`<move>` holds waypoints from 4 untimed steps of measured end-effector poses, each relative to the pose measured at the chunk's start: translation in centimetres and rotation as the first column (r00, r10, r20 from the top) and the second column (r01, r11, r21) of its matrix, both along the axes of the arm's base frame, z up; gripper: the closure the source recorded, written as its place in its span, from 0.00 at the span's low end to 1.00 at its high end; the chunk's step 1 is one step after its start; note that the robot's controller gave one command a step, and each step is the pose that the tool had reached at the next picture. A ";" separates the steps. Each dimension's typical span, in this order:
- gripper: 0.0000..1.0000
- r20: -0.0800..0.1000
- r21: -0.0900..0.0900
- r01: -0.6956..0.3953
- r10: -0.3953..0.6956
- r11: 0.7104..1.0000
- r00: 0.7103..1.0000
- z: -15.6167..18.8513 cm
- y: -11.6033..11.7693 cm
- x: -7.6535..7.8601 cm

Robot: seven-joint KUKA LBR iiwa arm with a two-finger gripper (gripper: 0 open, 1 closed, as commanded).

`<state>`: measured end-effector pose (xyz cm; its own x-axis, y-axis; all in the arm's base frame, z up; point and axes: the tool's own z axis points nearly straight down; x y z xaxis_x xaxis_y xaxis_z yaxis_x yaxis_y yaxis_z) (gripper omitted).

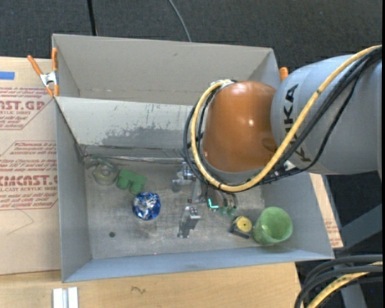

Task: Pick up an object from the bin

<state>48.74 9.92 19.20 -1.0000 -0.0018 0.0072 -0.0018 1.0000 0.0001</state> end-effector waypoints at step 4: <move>0.00 0.014 0.003 0.359 -0.359 0.933 0.933 -12.1 4.0 -0.6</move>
Offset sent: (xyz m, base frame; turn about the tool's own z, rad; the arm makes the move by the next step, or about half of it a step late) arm 0.0477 0.0338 -0.1220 0.0621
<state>48.11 13.90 7.06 -0.9338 0.3578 -0.0067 0.3578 0.9338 0.0027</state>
